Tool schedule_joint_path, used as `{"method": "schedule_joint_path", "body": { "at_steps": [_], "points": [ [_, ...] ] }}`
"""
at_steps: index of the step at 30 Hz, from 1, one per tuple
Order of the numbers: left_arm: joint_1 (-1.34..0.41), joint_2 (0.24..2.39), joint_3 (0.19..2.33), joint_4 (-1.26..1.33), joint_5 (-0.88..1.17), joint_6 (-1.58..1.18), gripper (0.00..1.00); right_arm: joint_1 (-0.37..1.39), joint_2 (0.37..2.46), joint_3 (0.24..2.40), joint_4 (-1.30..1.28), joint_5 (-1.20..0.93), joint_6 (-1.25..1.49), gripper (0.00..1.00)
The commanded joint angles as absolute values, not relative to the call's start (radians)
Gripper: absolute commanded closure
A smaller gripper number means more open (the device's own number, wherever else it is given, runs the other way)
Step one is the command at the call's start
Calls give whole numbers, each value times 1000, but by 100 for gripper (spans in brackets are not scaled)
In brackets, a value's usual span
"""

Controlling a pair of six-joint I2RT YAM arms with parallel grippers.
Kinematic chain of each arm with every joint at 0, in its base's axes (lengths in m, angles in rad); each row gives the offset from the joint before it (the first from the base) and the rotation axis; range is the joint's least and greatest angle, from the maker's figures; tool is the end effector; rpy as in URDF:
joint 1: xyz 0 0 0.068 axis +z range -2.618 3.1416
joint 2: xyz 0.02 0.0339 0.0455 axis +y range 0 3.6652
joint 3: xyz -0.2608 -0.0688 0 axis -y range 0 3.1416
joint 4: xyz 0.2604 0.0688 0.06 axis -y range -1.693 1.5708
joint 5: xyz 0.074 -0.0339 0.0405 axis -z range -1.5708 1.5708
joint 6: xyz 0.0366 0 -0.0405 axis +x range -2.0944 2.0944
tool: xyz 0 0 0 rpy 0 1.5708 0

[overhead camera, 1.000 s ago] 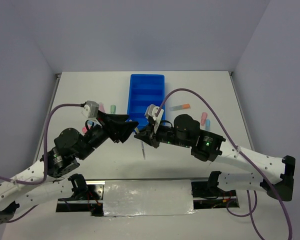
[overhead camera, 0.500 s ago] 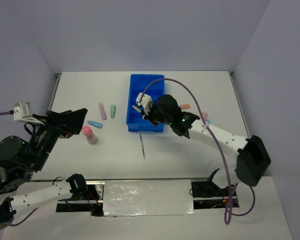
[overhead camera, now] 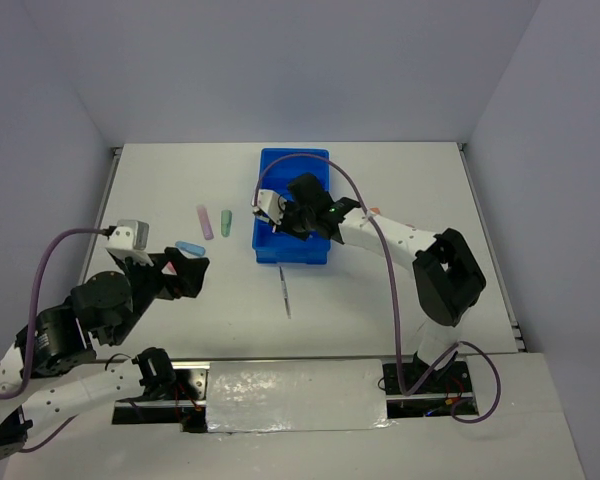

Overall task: Sort the stationery into containers
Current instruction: Place the pen in the storage box.

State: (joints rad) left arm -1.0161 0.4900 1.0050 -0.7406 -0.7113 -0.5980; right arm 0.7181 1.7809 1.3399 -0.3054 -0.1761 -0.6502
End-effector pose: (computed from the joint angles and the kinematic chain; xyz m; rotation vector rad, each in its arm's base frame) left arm 0.0657 -0.0606 0.3940 -0.1391 1.7668 -0.5410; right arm 0.3093 0.2787 0.2370 -1.5311 1.7361 0.2384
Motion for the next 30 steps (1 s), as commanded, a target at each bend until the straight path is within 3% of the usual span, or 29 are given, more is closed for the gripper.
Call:
{"method": "schedule_joint_path", "body": {
  "at_steps": [1,6,17,20,21,22,27,30],
  "points": [
    [-1019,495,1015,-713,-681,-557,1,707,1789,1367,-316,-192,-704,94],
    [-1019,448,999,-700,-667,-549,1,686,1802,1319,-279,-181,-700,89],
    [-1019,429,994,-692,-672,-543,1,669,1793,1354,-345,-230,-684,62],
    [-1019,431,994,-696,-675,-545,1,669,1764,1350,-344,-242,-681,60],
    [-1019,431,994,-696,-673,-545,1,667,1756,1348,-342,-242,-680,52],
    [-1019,430,994,-695,-672,-543,1,670,1750,1348,-341,-238,-677,52],
    [-1019,439,992,-681,-681,-554,1,661,1625,1312,-243,-242,-577,51],
    [-1019,538,1000,-705,-727,-615,1,646,1479,1229,-102,-160,-407,38]
  ]
}}
